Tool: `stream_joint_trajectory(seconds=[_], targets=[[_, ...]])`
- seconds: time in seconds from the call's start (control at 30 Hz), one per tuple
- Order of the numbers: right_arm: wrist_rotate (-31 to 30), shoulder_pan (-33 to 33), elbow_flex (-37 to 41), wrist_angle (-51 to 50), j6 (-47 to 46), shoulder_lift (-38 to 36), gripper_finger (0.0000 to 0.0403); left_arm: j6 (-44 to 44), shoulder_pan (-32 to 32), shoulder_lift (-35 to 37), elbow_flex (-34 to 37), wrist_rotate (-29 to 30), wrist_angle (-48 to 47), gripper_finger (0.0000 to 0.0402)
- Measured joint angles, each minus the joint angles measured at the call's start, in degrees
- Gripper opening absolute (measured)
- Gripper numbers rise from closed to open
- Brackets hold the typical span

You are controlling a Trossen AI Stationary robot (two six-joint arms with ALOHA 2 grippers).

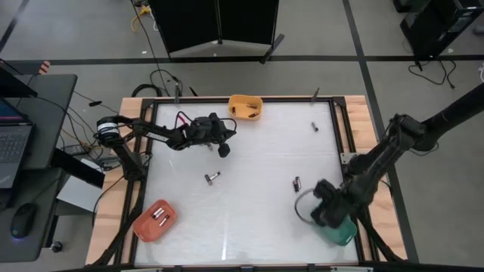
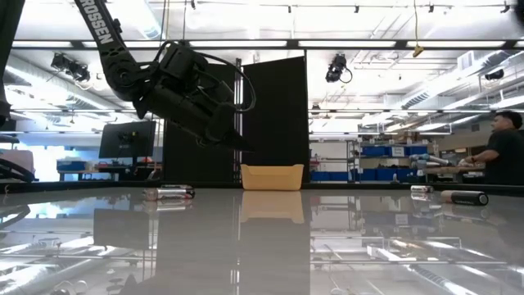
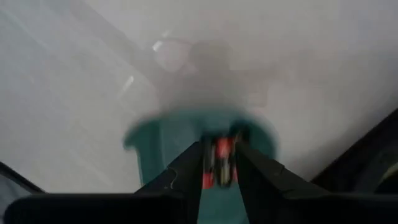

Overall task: Sort batteries
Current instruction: Put the silver battery into the orange bin

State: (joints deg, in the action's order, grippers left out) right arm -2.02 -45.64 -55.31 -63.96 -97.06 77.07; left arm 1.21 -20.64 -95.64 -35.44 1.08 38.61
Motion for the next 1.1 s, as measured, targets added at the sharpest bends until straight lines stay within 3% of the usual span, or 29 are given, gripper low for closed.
stream_joint_trajectory(seconds=[0.2, 0.4, 0.5, 0.77, 1.1], targets=[[-1.1, 16.3, 0.0, 0.0, 12.8, -2.2, 0.0091, 0.9, 0.0, 0.0, 0.0, 0.0, 0.7, 0.0006], [-1.0, 30.7, 0.0, 2.0, 22.8, 3.3, 0.0108, 1.7, 0.0, 0.0, 0.0, 0.0, -0.4, 0.0006], [2.1, 34.9, 0.0, 3.8, 25.5, 6.3, 0.0121, 2.4, 0.0, 0.0, 0.0, 0.0, -0.7, 0.0006], [6.4, 36.3, 0.0, 3.3, 26.3, 10.0, 0.0157, 3.1, 0.0, 0.0, 0.0, 0.3, -0.8, 0.0006], [6.6, 35.6, 6.4, 11.3, 23.1, 9.9, 0.0138, 3.1, 0.0, 0.0, 0.0, 0.7, -0.9, 0.0010]])
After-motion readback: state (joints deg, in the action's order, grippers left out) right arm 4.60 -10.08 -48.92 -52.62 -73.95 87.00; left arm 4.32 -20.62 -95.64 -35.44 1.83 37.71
